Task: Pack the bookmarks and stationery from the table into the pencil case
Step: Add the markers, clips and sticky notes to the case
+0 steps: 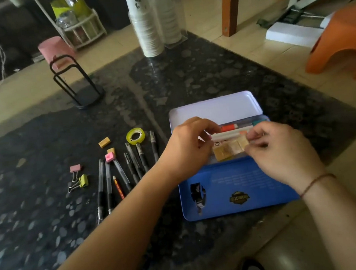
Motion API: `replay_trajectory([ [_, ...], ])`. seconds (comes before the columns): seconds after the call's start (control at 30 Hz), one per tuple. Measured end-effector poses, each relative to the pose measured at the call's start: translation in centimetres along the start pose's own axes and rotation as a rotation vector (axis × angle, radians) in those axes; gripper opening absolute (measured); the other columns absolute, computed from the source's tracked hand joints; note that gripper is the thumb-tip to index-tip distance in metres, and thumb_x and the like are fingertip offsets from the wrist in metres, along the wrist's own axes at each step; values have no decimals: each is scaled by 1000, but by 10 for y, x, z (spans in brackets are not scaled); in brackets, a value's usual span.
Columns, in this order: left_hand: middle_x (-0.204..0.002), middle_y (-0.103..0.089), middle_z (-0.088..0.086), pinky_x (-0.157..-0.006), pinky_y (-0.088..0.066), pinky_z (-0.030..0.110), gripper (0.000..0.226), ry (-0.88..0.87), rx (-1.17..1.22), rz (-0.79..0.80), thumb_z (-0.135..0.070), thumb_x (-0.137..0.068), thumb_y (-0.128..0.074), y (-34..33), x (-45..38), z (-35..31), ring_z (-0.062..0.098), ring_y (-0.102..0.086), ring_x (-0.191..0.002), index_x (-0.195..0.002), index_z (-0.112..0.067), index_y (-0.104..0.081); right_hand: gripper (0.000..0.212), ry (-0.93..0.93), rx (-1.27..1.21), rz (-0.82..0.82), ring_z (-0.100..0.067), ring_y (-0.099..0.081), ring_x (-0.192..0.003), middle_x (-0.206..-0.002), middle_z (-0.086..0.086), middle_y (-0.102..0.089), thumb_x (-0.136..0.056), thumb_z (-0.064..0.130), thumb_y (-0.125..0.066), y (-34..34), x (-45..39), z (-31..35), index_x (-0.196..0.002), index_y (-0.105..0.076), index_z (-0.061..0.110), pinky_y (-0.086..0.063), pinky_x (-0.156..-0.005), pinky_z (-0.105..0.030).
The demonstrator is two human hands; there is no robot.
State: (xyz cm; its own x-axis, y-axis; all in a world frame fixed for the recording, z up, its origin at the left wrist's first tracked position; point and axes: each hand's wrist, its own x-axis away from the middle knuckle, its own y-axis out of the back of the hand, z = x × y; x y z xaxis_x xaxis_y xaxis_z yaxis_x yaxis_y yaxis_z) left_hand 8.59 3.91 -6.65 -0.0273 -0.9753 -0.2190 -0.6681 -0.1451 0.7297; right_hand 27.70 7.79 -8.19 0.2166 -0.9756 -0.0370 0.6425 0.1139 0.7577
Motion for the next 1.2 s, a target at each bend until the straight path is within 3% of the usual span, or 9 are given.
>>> replay_trajectory([
  [0.2, -102, -62, -2, -74, -53, 26, 26, -52, -78, 16, 4, -84, -60, 8, 13, 10, 9, -62, -83, -101, -13, -69, 10, 70, 142, -1, 0, -53, -60, -72, 20, -61, -84, 37, -65, -6, 6, 9, -74, -65, 36, -37, -45, -16],
  [0.33, -100, -64, -1, -80, -52, 25, 24, -52, -93, -46, 4, -84, -60, 21, 24, 21, 8, -61, -90, -101, -10, -69, 16, 218, 154, -1, -7, -59, -87, -103, 15, -66, -87, 34, -60, -10, 8, 18, -101, -67, 33, -46, -62, -21],
  [0.47, -105, -70, -1, -91, -47, 40, 20, -145, -264, 59, -8, -87, -60, 18, 29, 22, 17, -60, -102, -105, -12, -70, 23, 291, 288, 67, -9, -60, -103, -124, 19, -60, -91, 30, -52, -17, 11, 25, -109, -66, 34, -44, -71, -23],
  [0.63, -106, -70, -7, -93, -41, 44, 21, -106, -247, 50, -12, -88, -57, 5, 34, 20, 16, -57, -107, -103, -18, -71, 22, 238, 352, 82, -9, -61, -80, -102, 16, -67, -92, 35, -47, -17, 13, 25, -102, -66, 36, -54, -58, -29],
  [0.8, -113, -68, -12, -96, -28, 37, 29, -87, -270, 82, -10, -89, -50, 6, 39, 23, 14, -48, -115, -107, -23, -69, 23, 221, 349, 71, -7, -60, -81, -105, 16, -66, -92, 36, -47, -19, 10, 24, -96, -69, 32, -48, -55, -22],
  [0.97, -132, -58, -7, -102, -33, 42, 31, -158, -312, 111, -14, -92, -52, 31, 44, 25, 14, -46, -126, -120, -24, -63, 17, 218, 279, 54, -7, -59, -87, -106, 13, -66, -88, 37, -53, -20, 10, 24, -95, -68, 31, -51, -63, -26],
  [1.07, -125, -60, -4, -102, -40, 41, 31, -14, -313, -102, -6, -88, -57, 68, 59, 45, 16, -50, -120, -114, -21, -66, 21, 178, 183, -48, -15, -61, -99, -108, 6, -68, -87, 34, -57, -17, 11, 30, -103, -67, 27, -52, -87, -44],
  [1.13, -119, -61, 2, -99, -43, 37, 33, 139, -350, -238, 0, -82, -60, 97, 79, 65, 22, -54, -114, -110, -18, -68, 24, 171, 161, -95, -18, -62, -98, -108, 2, -69, -86, 33, -59, -15, 13, 33, -107, -67, 24, -55, -80, -39],
  [1.2, -123, -57, 3, -98, -42, 46, 35, 330, -464, -237, -12, -81, -66, 124, 102, 88, 29, -52, -115, -114, -23, -65, 25, 176, 144, -101, -18, -63, -96, -108, 1, -69, -86, 32, -61, -15, 14, 36, -109, -67, 24, -56, -72, -35],
])
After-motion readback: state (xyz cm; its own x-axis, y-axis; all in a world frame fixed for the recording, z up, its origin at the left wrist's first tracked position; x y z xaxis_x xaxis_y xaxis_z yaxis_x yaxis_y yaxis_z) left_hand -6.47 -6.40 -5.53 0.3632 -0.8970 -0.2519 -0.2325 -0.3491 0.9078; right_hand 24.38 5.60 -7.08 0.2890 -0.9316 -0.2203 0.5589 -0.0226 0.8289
